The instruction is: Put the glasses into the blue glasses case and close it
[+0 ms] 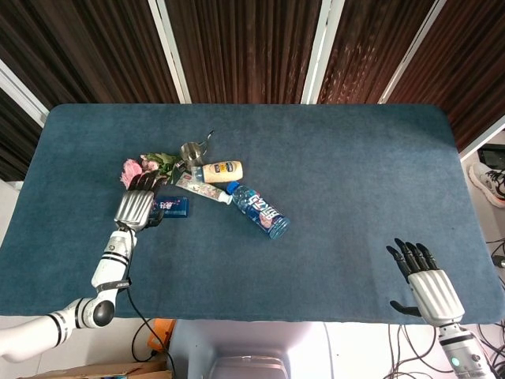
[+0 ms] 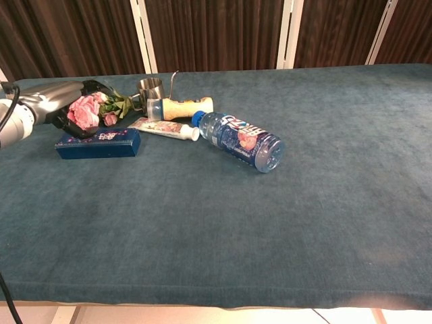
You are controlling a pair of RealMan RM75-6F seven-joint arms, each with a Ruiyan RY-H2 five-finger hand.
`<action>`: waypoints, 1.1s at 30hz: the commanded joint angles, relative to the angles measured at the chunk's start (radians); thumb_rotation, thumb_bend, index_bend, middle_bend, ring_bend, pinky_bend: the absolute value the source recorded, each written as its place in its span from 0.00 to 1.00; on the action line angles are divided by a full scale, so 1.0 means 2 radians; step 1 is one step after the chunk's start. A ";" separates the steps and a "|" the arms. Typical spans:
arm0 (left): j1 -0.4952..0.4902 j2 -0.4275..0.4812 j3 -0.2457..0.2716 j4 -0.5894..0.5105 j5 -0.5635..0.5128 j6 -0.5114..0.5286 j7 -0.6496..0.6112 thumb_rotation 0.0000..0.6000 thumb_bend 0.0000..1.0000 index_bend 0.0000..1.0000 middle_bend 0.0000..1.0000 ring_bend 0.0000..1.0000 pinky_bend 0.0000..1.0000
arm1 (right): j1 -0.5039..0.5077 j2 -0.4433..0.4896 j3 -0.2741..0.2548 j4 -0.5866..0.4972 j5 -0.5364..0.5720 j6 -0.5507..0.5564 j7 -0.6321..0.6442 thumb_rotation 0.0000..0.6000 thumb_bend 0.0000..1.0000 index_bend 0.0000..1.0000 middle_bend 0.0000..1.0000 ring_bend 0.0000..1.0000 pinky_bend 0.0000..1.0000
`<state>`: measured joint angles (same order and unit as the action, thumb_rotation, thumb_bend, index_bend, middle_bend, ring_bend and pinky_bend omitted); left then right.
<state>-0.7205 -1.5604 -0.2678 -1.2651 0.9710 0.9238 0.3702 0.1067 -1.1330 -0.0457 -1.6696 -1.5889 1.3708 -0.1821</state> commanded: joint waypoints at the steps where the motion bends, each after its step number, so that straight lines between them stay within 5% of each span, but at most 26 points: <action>1: -0.007 0.003 0.017 -0.004 -0.036 -0.020 0.040 1.00 0.38 0.11 0.00 0.00 0.01 | 0.000 0.001 -0.001 0.000 -0.001 0.000 0.002 1.00 0.22 0.00 0.00 0.00 0.00; 16: -0.025 -0.048 0.023 0.106 -0.060 -0.046 0.039 1.00 0.41 0.20 0.00 0.00 0.01 | 0.000 0.007 0.003 0.000 0.004 0.000 0.010 1.00 0.22 0.00 0.00 0.00 0.00; 29: -0.024 -0.060 0.020 0.124 -0.034 -0.036 0.004 1.00 0.43 0.52 0.00 0.00 0.02 | -0.001 0.006 0.002 0.000 0.003 0.002 0.009 1.00 0.22 0.00 0.00 0.00 0.00; 31: -0.023 -0.059 0.021 0.122 -0.033 -0.037 0.003 1.00 0.43 0.51 0.00 0.00 0.02 | -0.001 0.005 0.002 0.000 0.003 0.002 0.009 1.00 0.22 0.00 0.00 0.00 0.00; 33: -0.022 -0.057 0.020 0.115 -0.035 -0.039 0.001 1.00 0.43 0.37 0.00 0.00 0.02 | -0.001 0.006 0.002 0.000 0.003 0.002 0.009 1.00 0.22 0.00 0.00 0.00 0.00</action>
<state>-0.7655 -1.6766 -0.2265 -1.0282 0.9032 0.8481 0.3748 0.1053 -1.1218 -0.0408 -1.6700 -1.5827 1.3742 -0.1639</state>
